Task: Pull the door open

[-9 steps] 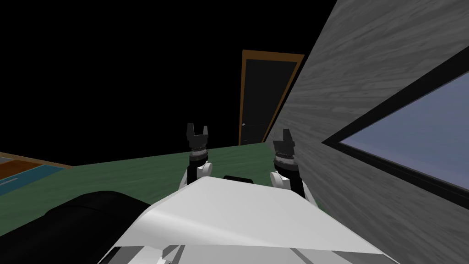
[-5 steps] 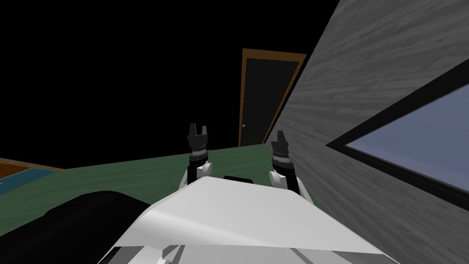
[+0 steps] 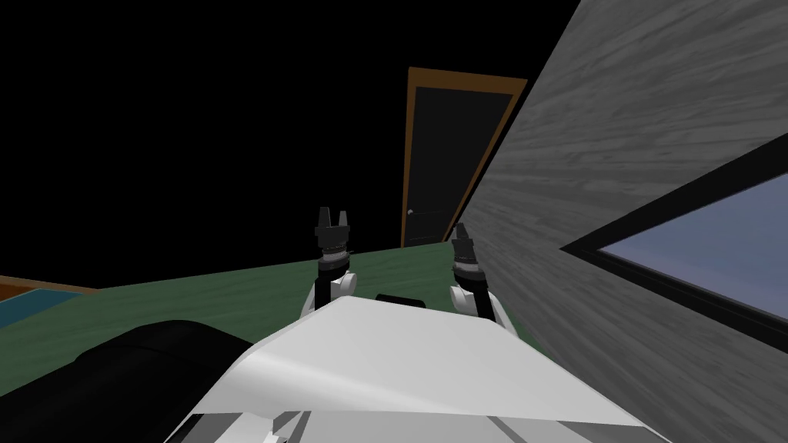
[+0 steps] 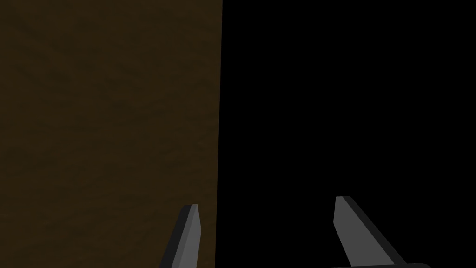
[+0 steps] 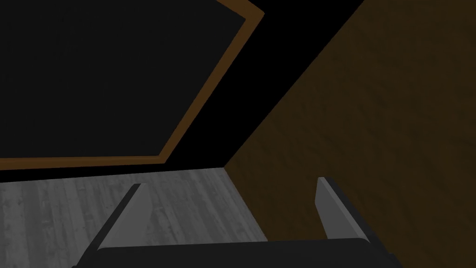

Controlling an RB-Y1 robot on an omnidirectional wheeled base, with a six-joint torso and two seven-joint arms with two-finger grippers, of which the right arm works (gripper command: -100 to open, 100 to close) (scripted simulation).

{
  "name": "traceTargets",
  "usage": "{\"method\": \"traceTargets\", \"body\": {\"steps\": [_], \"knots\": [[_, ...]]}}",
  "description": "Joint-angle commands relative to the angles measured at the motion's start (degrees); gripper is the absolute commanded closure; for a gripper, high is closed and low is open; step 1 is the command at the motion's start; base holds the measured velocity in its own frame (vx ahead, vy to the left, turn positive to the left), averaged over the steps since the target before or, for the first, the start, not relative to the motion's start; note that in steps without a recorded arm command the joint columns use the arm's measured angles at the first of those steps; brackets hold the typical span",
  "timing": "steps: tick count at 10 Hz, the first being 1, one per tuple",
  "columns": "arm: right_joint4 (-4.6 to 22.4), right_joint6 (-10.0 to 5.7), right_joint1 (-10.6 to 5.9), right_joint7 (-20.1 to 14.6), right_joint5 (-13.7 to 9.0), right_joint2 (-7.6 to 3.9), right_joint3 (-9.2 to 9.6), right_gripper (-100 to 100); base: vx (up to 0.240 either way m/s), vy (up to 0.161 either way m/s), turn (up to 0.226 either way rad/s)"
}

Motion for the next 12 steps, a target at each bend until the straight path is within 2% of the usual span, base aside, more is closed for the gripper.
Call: {"method": "traceTargets", "body": {"steps": [1,12], "knots": [[1.8,-0.6,-0.37,1.4,0.5,-0.21,-0.21,-100,0.085,0.017,-0.005],[17.1,-3.84,-5.59,11.7,4.7,-1.19,-1.97,-100,0.097,0.015,-0.008]]}}
